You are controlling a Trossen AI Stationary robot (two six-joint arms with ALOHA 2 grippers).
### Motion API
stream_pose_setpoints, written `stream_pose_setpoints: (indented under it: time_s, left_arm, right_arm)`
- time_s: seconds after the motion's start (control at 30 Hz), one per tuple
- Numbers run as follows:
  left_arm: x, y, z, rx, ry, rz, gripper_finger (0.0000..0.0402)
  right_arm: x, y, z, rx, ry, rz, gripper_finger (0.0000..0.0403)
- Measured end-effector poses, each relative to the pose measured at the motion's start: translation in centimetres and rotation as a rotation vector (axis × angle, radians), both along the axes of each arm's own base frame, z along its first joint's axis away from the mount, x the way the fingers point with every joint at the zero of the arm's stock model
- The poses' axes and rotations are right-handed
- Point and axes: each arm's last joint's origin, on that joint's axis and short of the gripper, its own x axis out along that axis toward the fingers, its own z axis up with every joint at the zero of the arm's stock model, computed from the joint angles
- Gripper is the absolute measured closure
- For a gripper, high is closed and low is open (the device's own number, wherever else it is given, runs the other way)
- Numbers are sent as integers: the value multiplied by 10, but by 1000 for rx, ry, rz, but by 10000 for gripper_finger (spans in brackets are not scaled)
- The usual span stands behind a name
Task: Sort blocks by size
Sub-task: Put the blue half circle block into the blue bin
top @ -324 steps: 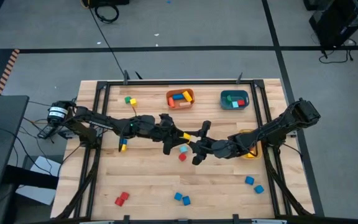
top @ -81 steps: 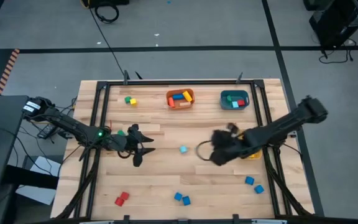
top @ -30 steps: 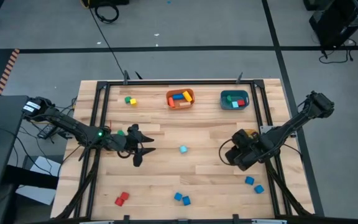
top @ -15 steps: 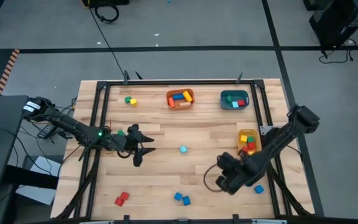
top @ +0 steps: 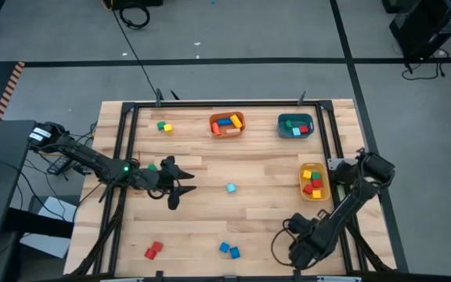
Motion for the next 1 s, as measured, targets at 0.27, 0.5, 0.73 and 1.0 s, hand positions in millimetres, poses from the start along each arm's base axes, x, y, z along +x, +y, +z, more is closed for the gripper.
stream_pose_setpoints:
  time_s: [0.27,0.5,0.73,1.0]
  left_arm:
    - [1,0,4,-16,-41,2,188]
    - [2,-1,4,-22,-43,4,188]
    - [2,-1,4,-33,-45,7,188]
    - [1,-1,4,-40,-42,9,188]
  right_arm:
    - [-14,-4,1,-53,147,73,165]
    - [-10,-3,-4,5,106,160,148]
    - [-17,-13,-16,21,96,169,153]
    - [-23,-19,-30,111,42,168,155]
